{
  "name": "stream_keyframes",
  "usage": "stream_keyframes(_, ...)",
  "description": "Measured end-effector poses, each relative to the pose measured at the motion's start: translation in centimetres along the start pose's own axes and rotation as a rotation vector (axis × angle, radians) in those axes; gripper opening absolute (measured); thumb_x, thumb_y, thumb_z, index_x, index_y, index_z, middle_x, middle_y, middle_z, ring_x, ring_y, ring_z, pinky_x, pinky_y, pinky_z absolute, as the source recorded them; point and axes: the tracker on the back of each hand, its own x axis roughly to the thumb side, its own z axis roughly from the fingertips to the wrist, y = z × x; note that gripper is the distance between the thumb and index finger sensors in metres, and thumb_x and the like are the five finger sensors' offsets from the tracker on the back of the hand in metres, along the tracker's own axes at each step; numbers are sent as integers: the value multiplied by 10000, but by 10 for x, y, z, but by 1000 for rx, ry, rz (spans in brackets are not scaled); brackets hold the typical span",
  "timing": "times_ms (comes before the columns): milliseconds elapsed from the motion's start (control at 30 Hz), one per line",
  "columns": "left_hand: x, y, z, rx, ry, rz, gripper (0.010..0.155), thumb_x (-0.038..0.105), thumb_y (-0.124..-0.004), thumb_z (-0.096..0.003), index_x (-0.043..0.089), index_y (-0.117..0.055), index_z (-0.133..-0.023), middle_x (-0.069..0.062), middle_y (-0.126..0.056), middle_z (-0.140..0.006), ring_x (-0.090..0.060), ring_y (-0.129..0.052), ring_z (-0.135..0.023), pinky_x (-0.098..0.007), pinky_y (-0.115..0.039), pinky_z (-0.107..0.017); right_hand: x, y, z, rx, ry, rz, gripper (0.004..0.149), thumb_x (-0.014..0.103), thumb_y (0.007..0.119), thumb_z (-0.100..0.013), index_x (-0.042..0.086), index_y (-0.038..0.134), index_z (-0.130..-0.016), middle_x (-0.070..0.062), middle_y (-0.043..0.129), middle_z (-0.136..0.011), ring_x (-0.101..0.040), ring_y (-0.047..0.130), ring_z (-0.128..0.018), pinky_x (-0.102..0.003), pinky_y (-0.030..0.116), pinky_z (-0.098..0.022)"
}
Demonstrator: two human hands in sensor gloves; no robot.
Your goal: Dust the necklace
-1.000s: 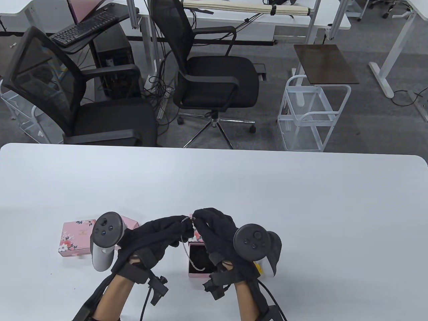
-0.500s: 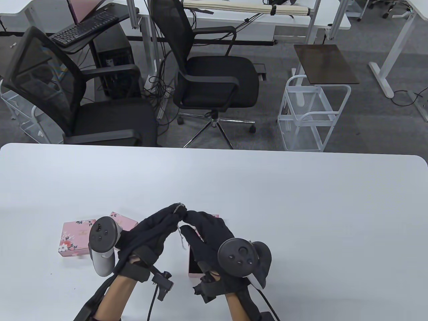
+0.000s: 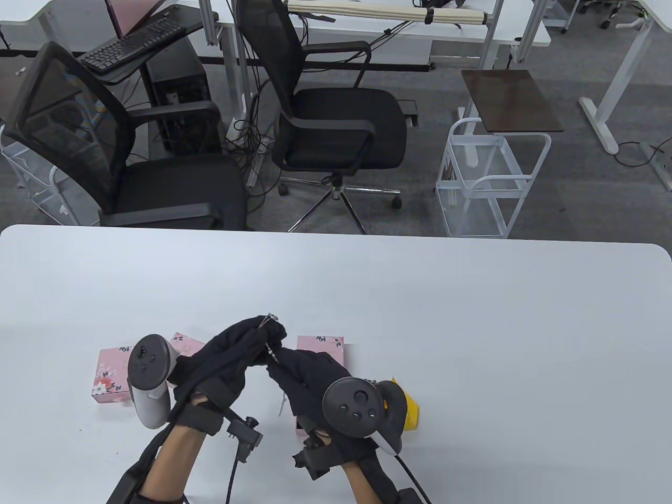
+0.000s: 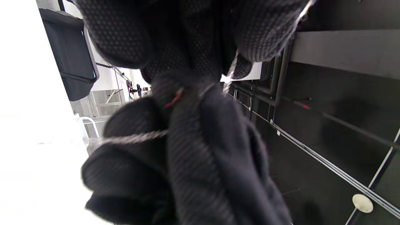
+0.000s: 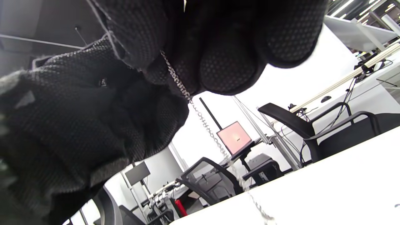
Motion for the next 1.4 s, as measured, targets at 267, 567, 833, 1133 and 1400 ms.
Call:
stream_keyframes(267, 13, 24, 6, 166, -78, -155, 386, 441, -843, -567, 235, -906, -888, -19, -1062, -779, -214, -1015, -680, -421, -887, -481, 0, 6, -1, 51, 2, -2, 348, 320, 789, -616, 136, 843, -907, -163, 940, -785, -370, 945, -595, -516, 787, -521)
stream_keyframes(567, 36, 23, 15, 195, -181, -317, 404, 436, -802, -573, 226, -909, -901, -31, -1056, -793, -222, -1004, -693, -422, -871, -496, -1, 14, -2, 89, 9, -37, 347, 321, 786, -618, 140, 842, -909, -158, 941, -783, -369, 945, -596, -515, 786, -522)
stream_keyframes(833, 44, 26, 23, 304, -199, -397, 370, 471, -901, -518, 337, -921, -862, 45, -1036, -830, -198, -986, -725, -405, -868, -519, -4, 15, -3, 97, 25, -42, 346, 320, 786, -619, 141, 841, -910, -160, 940, -784, -371, 943, -597, -516, 785, -523)
stream_keyframes(1133, 44, 25, 24, 293, -213, -367, 359, 477, -946, -497, 349, -934, -833, 62, -1052, -791, -162, -1004, -677, -380, -882, -488, -5, 16, -4, 112, 31, -7, 344, 322, 787, -625, 140, 839, -913, -163, 936, -794, -378, 940, -607, -521, 780, -528)
stream_keyframes(1400, 42, 16, 18, 158, -186, -420, 360, 454, -890, -552, 294, -920, -874, 7, -1038, -824, -208, -987, -708, -416, -863, -509, -31, 1, -9, 181, 148, 201, 498, 396, 765, -643, 103, 713, -1042, -241, 814, -964, -470, 856, -749, -582, 712, -599)
